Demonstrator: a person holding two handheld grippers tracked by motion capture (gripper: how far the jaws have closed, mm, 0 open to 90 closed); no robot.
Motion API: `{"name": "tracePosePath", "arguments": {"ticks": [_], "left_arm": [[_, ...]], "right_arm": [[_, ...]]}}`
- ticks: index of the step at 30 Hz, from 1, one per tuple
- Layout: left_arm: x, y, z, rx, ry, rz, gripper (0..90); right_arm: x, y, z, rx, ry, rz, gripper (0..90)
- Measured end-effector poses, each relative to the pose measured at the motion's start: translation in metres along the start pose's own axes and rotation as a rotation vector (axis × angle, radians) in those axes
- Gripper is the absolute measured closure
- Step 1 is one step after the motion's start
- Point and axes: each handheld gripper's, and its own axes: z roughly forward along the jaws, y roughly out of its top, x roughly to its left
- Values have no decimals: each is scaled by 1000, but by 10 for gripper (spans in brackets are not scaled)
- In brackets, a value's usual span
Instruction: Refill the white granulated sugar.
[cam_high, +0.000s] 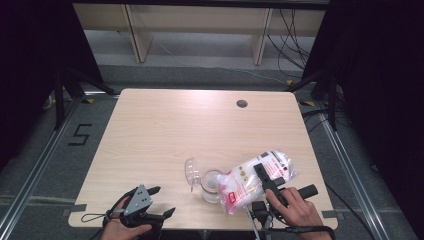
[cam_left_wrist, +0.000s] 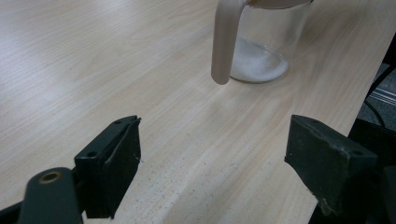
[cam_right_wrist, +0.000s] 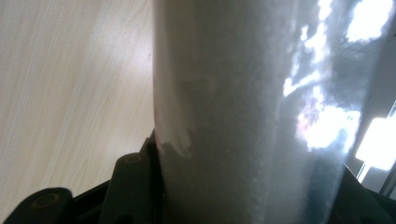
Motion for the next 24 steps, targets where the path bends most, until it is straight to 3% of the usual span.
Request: {"name": "tracePosePath", "arguments": {"ticks": [1, 7, 8, 13, 14, 15, 17, 18, 22, 23, 24], "left_arm": [[0, 0, 0, -2, 0, -7, 178], [0, 0, 0, 1, 0, -3, 178], [0, 0, 0, 3, 0, 4, 178], [0, 0, 0, -1, 1, -1, 178], [0, 0, 0, -1, 1, -2, 178], [0, 0, 0, 2, 2, -2, 178], [0, 0, -1, 3, 10, -3, 178], [0, 0, -1, 1, 7, -4, 178], [0, 0, 0, 2, -1, 1, 178], [-1, 0, 0, -4, -2, -4, 178], [-1, 0, 0, -6, -2, -3, 178]], "right_arm": [[-3, 0, 1, -2, -6, -35, 545], [0, -4, -3, 29, 8, -27, 546], [-3, -3, -2, 16, -1, -62, 546], [-2, -1, -1, 11, 1, -17, 548], [-1, -2, -1, 15, 2, 11, 548], [-4, -2, -1, 0, -8, -34, 548], [-2, -3, -3, 22, 0, -19, 549], [-4, -3, -3, 13, -1, -45, 549], [-1, 0, -5, 7, 2, -8, 549], [-4, 0, -3, -8, -5, -38, 550], [-1, 0, -2, -1, -1, 1, 550]]}}
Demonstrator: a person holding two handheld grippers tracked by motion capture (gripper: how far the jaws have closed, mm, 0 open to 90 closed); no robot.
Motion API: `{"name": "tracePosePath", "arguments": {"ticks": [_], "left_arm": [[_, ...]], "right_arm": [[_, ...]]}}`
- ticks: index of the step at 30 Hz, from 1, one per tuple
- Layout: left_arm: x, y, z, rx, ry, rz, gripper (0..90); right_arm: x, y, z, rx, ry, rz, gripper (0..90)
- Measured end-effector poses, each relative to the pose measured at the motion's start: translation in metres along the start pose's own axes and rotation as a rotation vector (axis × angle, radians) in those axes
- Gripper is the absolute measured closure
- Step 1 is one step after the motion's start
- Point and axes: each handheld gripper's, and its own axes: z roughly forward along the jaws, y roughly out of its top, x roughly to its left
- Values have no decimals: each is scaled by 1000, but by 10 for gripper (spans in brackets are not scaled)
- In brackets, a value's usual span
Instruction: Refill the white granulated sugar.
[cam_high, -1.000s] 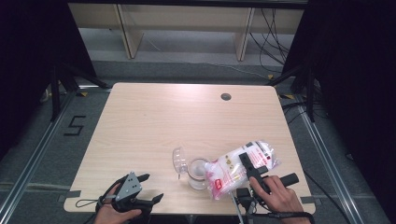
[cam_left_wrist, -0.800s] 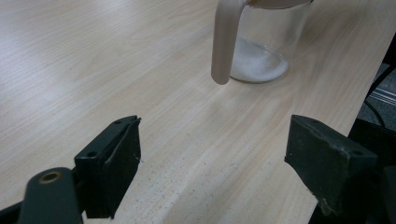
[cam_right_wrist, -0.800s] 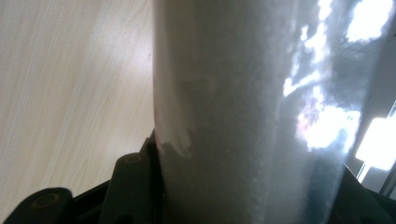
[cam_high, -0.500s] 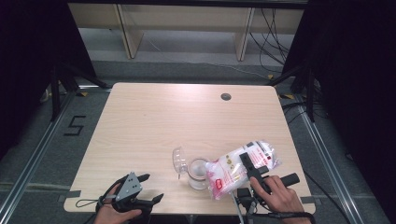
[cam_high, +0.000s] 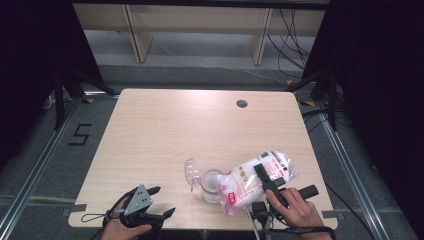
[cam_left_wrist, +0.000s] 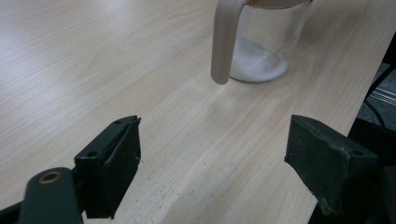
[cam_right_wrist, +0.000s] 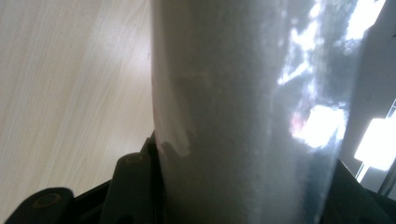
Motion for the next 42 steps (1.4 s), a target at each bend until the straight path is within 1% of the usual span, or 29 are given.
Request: {"name": "tracePosePath", "arguments": {"ticks": [1, 2, 4, 5, 6, 8, 9, 10, 11, 12, 14, 17, 18, 19, 20, 21, 24, 27, 28, 29, 31, 32, 33, 34, 36, 37, 38, 39, 42], "left_arm": [[0, 0, 0, -2, 0, -12, 178], [1, 0, -1, 13, 7, 7, 178], [2, 0, -1, 7, 6, 5, 178], [2, 0, -1, 10, 5, 11, 177], [2, 0, -1, 5, 3, 3, 178], [1, 0, -1, 8, 10, 0, 178], [0, 0, -1, 1, 0, -6, 178], [0, 0, -1, 1, 0, -9, 178], [2, 0, -2, 27, 15, 22, 178], [1, 0, 0, 6, 0, 3, 178], [0, 0, 0, -1, -1, -11, 177], [0, 0, -1, -2, 5, -14, 178], [2, 0, -2, 15, 5, 10, 178], [2, 0, -1, 11, 5, 5, 178], [1, 0, -1, 5, 2, -5, 178], [1, 0, -1, 6, 2, -5, 178], [1, 0, 0, 8, 1, 4, 178], [1, 0, 0, 10, -2, 1, 178], [1, 0, 0, 7, 1, 12, 177], [1, 0, 0, 6, 0, 13, 178], [0, -1, 0, 1, -2, 1, 178], [1, -1, 0, 2, -2, 7, 178], [2, 0, 0, 3, -3, 27, 177], [2, 0, 0, 5, -2, 30, 178], [2, 0, 0, 9, -3, 26, 177], [2, 0, 0, 9, -3, 27, 178], [2, 0, 0, 9, -4, 28, 178], [2, 0, 0, 9, -4, 27, 178], [2, 0, 0, 8, -5, 28, 178]], "right_arm": [[-2, 0, 1, -5, 1, -17, 550], [-3, -1, 1, -6, -5, -38, 551], [-1, -3, 0, 5, 0, -16, 552], [-1, -4, -1, 9, -1, -19, 552], [-2, -4, -2, 5, -5, -45, 552], [0, -3, -4, 7, 4, -46, 553], [1, -3, -5, 10, 5, -37, 552], [6, -2, -5, 14, 7, 40, 553], [4, -1, -5, 8, 6, 12, 553], [2, 0, -4, -4, 6, -8, 553], [-2, 1, 0, -25, -4, -34, 554], [-1, -2, -1, -4, -4, -3, 555], [-2, -3, -2, -4, 1, -16, 556], [-1, -5, -3, -1, -4, -19, 556], [1, -6, -5, 14, 2, 15, 556], [0, -6, -5, 15, 1, 0, 556], [-2, -3, -6, -1, -6, -17, 557], [0, -2, -4, -6, 1, 22, 558], [-2, -2, -1, -34, -19, 5, 558], [0, -3, 0, -26, -10, 45, 559], [-3, -4, 1, -27, -21, 8, 559], [0, -5, -1, -6, -10, 43, 560], [-1, -6, -1, -13, -14, 26, 560], [1, -6, -4, 6, -4, 45, 560], [-1, -6, -5, -9, -17, 9, 560], [2, -6, -6, 1, -11, 38, 560], [2, -5, -7, 3, -8, 45, 560], [0, -4, -6, -9, -9, 16, 560], [-3, 0, -2, -42, -24, 1, 561]]}}
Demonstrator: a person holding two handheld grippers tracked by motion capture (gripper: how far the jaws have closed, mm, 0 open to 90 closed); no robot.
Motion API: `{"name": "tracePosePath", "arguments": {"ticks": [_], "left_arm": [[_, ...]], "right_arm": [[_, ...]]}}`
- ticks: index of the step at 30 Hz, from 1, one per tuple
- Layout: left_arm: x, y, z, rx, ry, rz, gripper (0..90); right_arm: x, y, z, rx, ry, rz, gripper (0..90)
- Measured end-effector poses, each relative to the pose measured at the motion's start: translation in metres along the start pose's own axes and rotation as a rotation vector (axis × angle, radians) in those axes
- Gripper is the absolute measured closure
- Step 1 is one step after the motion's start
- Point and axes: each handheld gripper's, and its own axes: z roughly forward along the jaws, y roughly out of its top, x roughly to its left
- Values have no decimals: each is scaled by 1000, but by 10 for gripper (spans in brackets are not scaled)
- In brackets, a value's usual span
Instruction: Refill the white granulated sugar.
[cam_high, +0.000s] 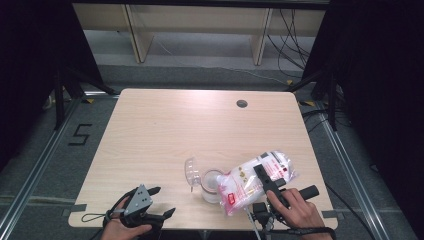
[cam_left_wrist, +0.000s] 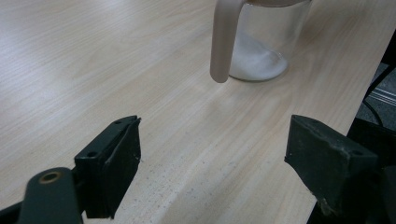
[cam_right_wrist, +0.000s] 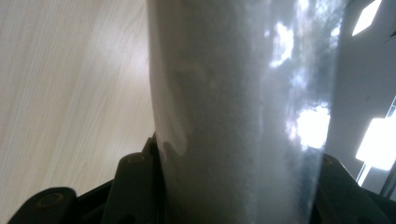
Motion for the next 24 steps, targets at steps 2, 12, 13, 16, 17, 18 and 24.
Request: {"name": "tracePosePath", "arguments": {"ticks": [2, 12, 13, 16, 17, 18, 24], "left_arm": [[0, 0, 0, 0, 2, 2, 178], [-3, 0, 1, -15, 1, -35, 178], [0, 0, 0, 15, 9, 3, 178], [-2, 0, 1, -3, 4, -18, 178], [-3, -1, 1, -2, 6, -29, 178], [-3, -1, 1, -7, 2, -31, 178], [-1, 0, 2, -14, -1, -16, 178]], "right_arm": [[2, 0, 2, 4, 11, 35, 561], [4, -3, -2, 12, 0, 4, 564], [5, -3, -3, 30, 14, 16, 564], [3, -2, -1, 6, 3, 23, 564], [1, -3, 0, 1, -5, 4, 564], [2, -3, 0, 9, 2, 22, 565], [3, -4, -3, 24, 8, 20, 566]]}}
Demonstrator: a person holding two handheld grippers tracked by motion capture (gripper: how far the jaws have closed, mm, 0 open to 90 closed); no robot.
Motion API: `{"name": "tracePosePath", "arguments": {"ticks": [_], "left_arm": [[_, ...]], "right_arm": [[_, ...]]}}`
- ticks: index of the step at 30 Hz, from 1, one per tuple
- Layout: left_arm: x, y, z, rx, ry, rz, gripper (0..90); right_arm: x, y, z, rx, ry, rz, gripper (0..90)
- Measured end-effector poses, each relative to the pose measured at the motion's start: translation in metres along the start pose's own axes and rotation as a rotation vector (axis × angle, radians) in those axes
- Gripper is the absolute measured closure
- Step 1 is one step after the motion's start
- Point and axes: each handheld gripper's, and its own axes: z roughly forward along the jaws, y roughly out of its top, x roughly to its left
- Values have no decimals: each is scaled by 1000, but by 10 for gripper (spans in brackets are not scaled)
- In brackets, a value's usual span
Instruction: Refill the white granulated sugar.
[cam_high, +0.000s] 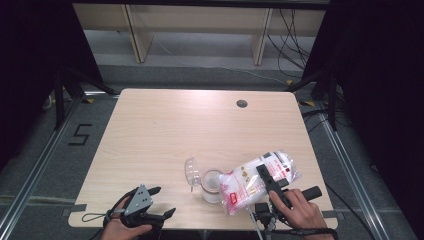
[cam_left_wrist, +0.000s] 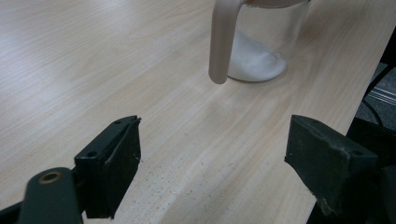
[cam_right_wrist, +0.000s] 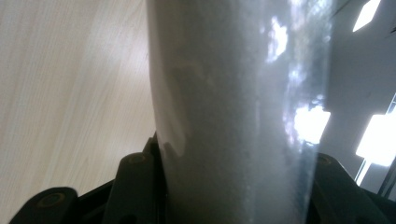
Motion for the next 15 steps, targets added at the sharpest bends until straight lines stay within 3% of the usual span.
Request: {"name": "tracePosePath", "arguments": {"ticks": [1, 2, 3, 4, 6, 8, 11, 12, 13, 14, 15], "left_arm": [[1, 0, -1, 25, 10, 6, 178], [1, 0, -1, 26, 10, 7, 178], [1, 0, -2, 26, 11, 13, 178], [0, 0, -1, 9, 4, -5, 178], [0, 1, -1, 3, 3, 6, 178], [-2, 0, 0, 6, 3, -16, 178], [-1, 0, -1, 9, 4, -8, 178], [-1, 0, -1, 13, 7, -10, 177], [-1, 0, 0, 9, 3, -12, 177], [-1, 0, 0, 4, 2, -14, 178], [-1, 0, 0, 7, 1, -15, 177]], "right_arm": [[3, 0, -1, 2, 3, 43, 566], [0, 1, -1, 5, 1, -2, 566], [0, 2, -1, -12, -3, -9, 566], [0, 3, -1, -9, 1, -6, 567], [-1, 5, 1, -28, -3, -16, 567], [1, 4, 1, -12, 4, 20, 567], [-3, 3, 2, -22, -7, -19, 568], [3, 2, 0, 9, 8, 48, 568], [0, 2, 1, -4, 6, 7, 568], [1, 2, 1, -7, 4, 36, 568], [1, 2, 1, -7, 1, 33, 569]]}}
